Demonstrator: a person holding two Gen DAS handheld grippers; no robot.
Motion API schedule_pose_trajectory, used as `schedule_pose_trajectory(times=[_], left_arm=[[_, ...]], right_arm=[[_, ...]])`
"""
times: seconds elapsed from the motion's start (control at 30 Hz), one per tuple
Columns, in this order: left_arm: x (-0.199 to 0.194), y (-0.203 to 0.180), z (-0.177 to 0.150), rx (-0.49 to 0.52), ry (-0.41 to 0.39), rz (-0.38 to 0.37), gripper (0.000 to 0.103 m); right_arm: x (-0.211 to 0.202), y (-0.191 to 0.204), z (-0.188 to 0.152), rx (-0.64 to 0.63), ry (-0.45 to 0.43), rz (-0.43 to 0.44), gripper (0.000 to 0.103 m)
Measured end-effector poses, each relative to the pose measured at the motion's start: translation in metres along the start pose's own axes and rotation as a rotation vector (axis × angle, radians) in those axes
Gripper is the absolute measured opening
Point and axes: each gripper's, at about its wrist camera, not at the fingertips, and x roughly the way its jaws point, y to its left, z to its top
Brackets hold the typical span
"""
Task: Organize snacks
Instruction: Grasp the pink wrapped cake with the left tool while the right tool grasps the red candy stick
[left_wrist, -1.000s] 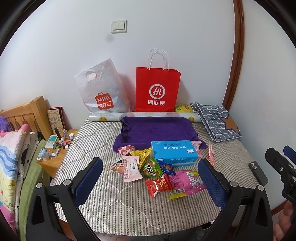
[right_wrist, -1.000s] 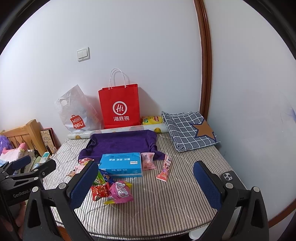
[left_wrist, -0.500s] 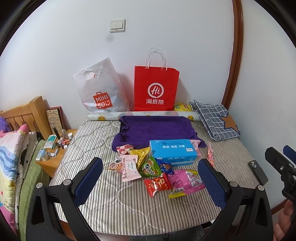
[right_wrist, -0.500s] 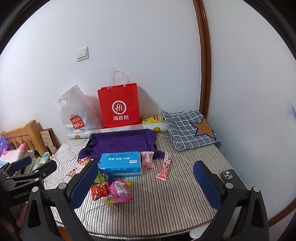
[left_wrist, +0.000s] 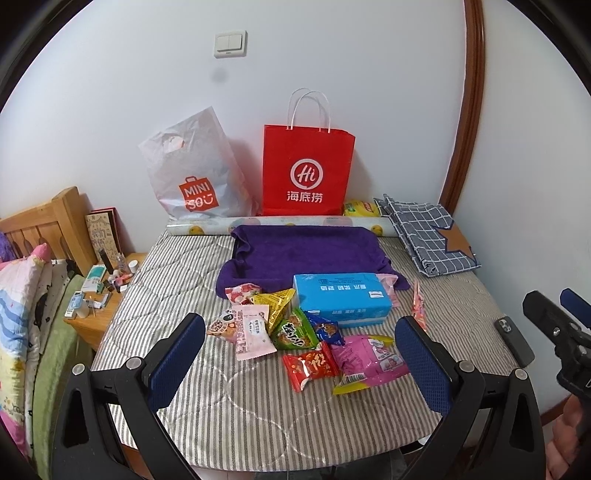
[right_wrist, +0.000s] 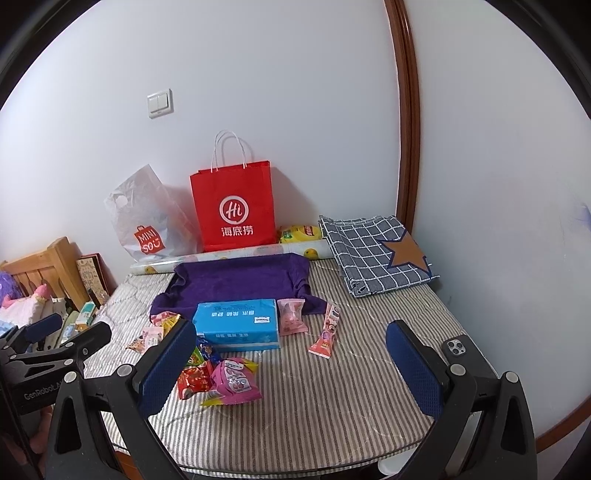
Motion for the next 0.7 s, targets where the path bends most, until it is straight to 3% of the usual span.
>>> schedule_pose_trajectory(times=[0.3, 0.53, 0.7], left_arm=[[0.045, 0.015, -0.009, -0.021, 0.070, 0.050, 0.102], [0.092, 0.028, -0.018, -0.038, 0.144, 0.112, 0.102], [0.125, 0.035, -0.025, -0.006, 0.221, 0.101, 0.102]], right_arm=[[0.044, -0.006, -0.012, -0.012, 0.067, -0.047, 0.103], [0.096, -0.027, -0.032, 0.008, 0.179, -0.104, 0.103], [0.124, -0.044, -0.041, 0.032, 0.216, -0.098, 0.103]])
